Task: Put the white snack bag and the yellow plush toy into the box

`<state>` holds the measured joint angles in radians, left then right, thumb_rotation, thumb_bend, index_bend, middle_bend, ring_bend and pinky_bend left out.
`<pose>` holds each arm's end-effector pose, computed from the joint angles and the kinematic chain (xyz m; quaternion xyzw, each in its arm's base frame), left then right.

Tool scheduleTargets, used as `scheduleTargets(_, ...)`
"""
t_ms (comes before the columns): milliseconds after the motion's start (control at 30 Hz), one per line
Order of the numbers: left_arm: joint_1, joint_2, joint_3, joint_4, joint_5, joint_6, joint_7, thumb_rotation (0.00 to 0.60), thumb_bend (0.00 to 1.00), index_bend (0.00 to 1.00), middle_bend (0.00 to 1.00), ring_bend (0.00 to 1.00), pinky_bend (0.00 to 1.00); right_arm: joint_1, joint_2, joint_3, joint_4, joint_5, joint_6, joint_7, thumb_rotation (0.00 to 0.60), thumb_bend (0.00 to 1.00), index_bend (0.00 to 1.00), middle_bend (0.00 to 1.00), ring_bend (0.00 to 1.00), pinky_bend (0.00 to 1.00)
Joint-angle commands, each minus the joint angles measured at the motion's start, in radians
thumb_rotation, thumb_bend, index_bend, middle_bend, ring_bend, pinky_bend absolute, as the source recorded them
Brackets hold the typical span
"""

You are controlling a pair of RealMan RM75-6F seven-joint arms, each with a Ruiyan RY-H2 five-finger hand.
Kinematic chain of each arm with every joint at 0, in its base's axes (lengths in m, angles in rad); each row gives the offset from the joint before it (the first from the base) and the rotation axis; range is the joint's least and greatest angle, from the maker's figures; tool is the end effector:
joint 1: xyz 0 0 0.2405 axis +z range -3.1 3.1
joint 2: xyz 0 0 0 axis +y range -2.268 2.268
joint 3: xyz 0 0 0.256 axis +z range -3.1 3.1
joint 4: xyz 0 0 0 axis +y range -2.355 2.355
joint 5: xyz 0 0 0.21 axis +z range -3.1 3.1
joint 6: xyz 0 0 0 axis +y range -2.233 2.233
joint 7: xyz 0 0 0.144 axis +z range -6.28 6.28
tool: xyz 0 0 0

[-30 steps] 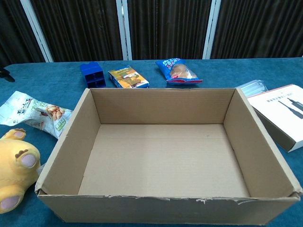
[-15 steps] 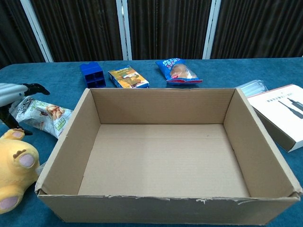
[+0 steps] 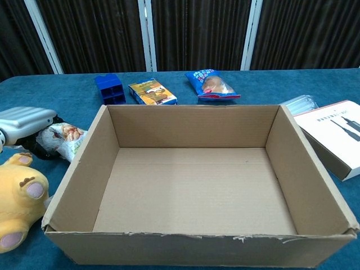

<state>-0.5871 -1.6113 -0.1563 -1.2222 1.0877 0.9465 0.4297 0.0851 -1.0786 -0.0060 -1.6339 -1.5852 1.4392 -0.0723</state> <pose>-0.2521 0.3387 -0.0145 -0.7225 -0.3753 -0.2561 0.5211 -0.3062 -0.1680 0.1517 0.6552 -0.3688 0.3463 0.5611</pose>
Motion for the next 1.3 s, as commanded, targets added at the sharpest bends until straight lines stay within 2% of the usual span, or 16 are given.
scheduleTargets(33,0.008,-0.002,-0.006,-0.001,0.002,0.038,0.016,0.600,0.56,0.64,0.49,0.57,0.46,0.000,-0.001,-0.001,0.000,-0.002,-0.001,-0.003,0.600,0.00,0.27,0.02,0.00,0.00)
scheduleTargets(300,0.033,0.061,-0.009,-0.071,-0.020,0.088,0.058,0.600,0.56,0.64,0.50,0.59,0.46,0.001,-0.004,-0.003,-0.001,-0.003,-0.003,-0.012,0.600,0.00,0.27,0.02,0.00,0.00)
scheduleTargets(433,0.056,0.125,-0.013,-0.158,-0.010,0.143,0.068,0.600,0.56,0.66,0.51,0.60,0.46,0.001,-0.005,-0.003,-0.003,-0.002,-0.004,-0.015,0.600,0.00,0.27,0.02,0.00,0.00)
scheduleTargets(633,0.110,0.243,-0.010,-0.377,0.132,0.318,0.052,0.600,0.56,0.68,0.53,0.61,0.48,0.002,-0.007,0.001,-0.003,0.009,-0.008,-0.021,0.600,0.00,0.27,0.02,0.00,0.00)
scheduleTargets(767,0.124,0.309,0.012,-0.512,0.243,0.367,0.031,0.600,0.56,0.69,0.54,0.61,0.49,0.000,-0.006,0.005,-0.005,0.016,-0.005,-0.024,0.600,0.00,0.27,0.02,0.00,0.00)
scheduleTargets(900,0.111,0.344,0.028,-0.601,0.302,0.350,0.029,0.600,0.56,0.69,0.54,0.61,0.49,-0.004,-0.004,0.009,-0.008,0.017,0.007,-0.021,0.600,0.00,0.27,0.02,0.00,0.00)
scheduleTargets(1067,0.078,0.337,0.026,-0.674,0.317,0.293,-0.014,0.600,0.55,0.69,0.54,0.61,0.49,-0.006,-0.002,0.010,-0.006,0.018,0.011,-0.018,0.600,0.00,0.27,0.02,0.00,0.00)
scheduleTargets(1300,0.047,0.307,0.006,-0.691,0.380,0.307,0.043,0.600,0.51,0.68,0.51,0.58,0.50,-0.005,-0.001,0.011,-0.002,0.021,0.007,-0.009,0.600,0.00,0.27,0.02,0.00,0.00)
